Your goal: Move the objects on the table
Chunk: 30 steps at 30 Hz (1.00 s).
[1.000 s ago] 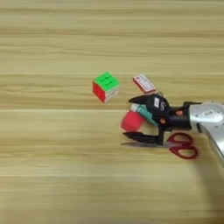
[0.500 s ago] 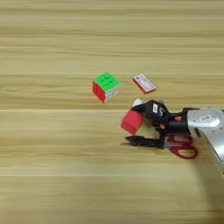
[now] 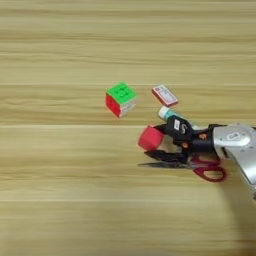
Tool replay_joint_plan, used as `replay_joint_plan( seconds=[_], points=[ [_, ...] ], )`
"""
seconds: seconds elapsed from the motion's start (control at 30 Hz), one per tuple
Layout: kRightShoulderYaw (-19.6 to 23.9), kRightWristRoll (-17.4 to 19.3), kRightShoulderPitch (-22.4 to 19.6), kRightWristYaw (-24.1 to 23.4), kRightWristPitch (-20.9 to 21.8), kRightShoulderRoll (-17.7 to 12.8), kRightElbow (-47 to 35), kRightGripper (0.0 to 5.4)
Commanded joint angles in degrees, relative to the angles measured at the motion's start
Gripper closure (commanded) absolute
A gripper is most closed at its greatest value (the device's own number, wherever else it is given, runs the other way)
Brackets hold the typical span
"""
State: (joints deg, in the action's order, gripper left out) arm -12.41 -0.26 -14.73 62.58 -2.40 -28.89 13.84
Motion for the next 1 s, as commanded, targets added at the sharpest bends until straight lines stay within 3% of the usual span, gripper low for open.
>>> replay_joint_plan(
  seconds=[0.03,0.2,1.0],
  points=[
    [1.4,0.4,-4.0,-2.1,1.6,-0.8,-1.9,2.8],
    [1.8,0.8,-4.1,-2.3,1.7,-0.5,-2.6,3.11],
    [3.3,2.1,-5.0,-4.1,1.2,1.1,-4.3,3.12]
  ],
)
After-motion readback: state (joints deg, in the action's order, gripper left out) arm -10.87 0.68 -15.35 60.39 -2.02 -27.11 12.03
